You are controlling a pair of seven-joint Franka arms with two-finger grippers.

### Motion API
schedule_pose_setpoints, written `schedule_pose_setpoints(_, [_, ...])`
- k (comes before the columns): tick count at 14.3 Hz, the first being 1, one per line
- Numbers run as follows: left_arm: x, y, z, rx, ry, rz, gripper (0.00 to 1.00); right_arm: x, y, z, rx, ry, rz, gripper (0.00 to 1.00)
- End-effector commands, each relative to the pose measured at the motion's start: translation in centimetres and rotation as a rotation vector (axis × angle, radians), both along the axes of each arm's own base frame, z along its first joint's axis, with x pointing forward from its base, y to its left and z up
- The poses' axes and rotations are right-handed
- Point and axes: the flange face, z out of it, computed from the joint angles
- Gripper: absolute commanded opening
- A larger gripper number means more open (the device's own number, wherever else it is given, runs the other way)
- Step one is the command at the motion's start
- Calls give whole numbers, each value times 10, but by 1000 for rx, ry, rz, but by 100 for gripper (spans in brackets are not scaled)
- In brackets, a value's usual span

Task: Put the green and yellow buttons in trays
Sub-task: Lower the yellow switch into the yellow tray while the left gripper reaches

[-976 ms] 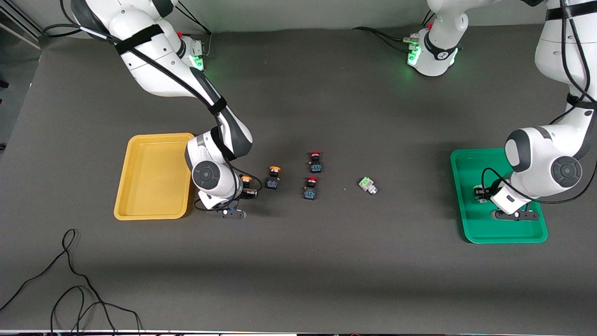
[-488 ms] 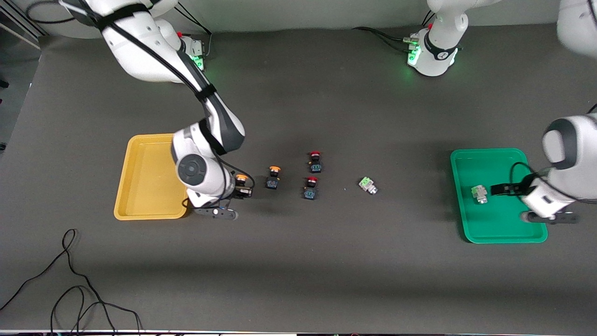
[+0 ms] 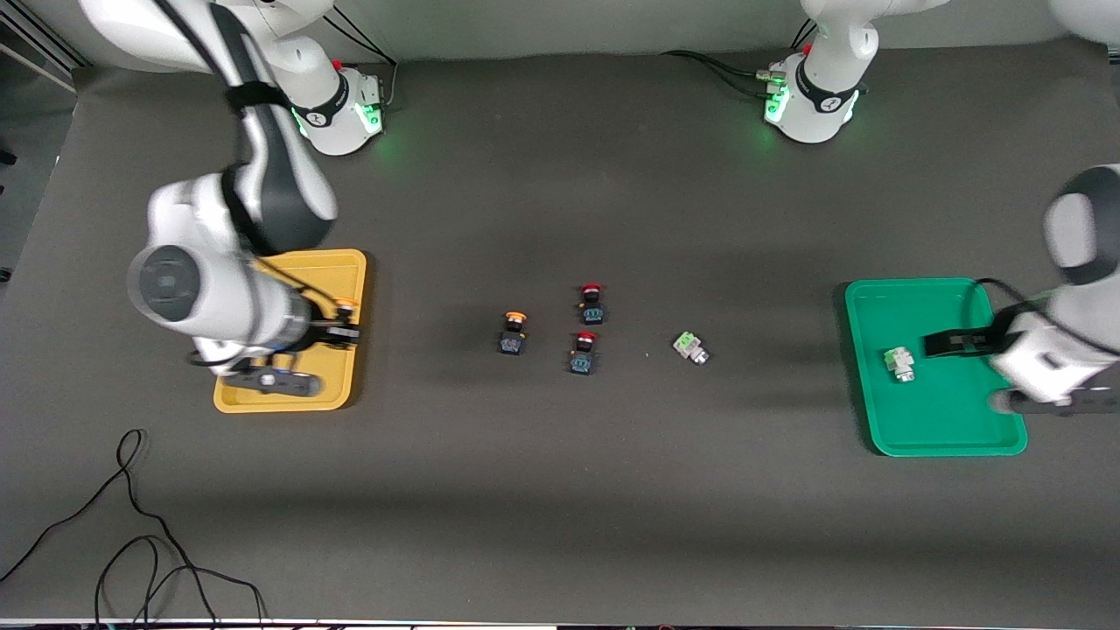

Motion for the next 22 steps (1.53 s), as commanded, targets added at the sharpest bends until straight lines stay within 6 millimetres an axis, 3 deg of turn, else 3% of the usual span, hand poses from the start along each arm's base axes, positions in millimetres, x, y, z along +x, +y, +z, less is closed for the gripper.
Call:
schedule_pose_setpoints(1, [-11,-101,-19,-6,19,43,100,-2,-47,-18,19,30,96,0])
schedule_pose_setpoints(3, [-26,-165,-23,3,8,125,100,-4,-74,-37,14,21,115,0])
schedule_pose_setpoints(5, [-34,-201,-31,2,16,365,100,-16,-86,-73,7,-2,119,0])
schedule_pose_setpoints(7, [-41,-215,-43,27,44,571,100,-33,-90,-115,-11,-46,117,0])
schedule_pose_setpoints(10, [-49,-222,-59,56,55,660,100,-48,-94,-163,-46,-94,126,0])
schedule_pose_setpoints(12, [-61,-233,-95,46,21,702,100,-50,-84,-176,-34,-96,116,0])
schedule_pose_setpoints(15, [-85,-252,-165,14,-30,696,100,-51,-73,-182,-14,-91,105,0])
schedule_pose_setpoints(17, [-87,-256,-199,33,-58,706,100,-51,-72,-183,-13,-90,113,87])
schedule_pose_setpoints(18, [-87,-256,-214,52,-76,709,100,-51,-73,-182,-11,-89,116,99])
schedule_pose_setpoints(22, [-87,-256,-229,62,-82,713,98,-49,-72,-166,6,-90,112,99])
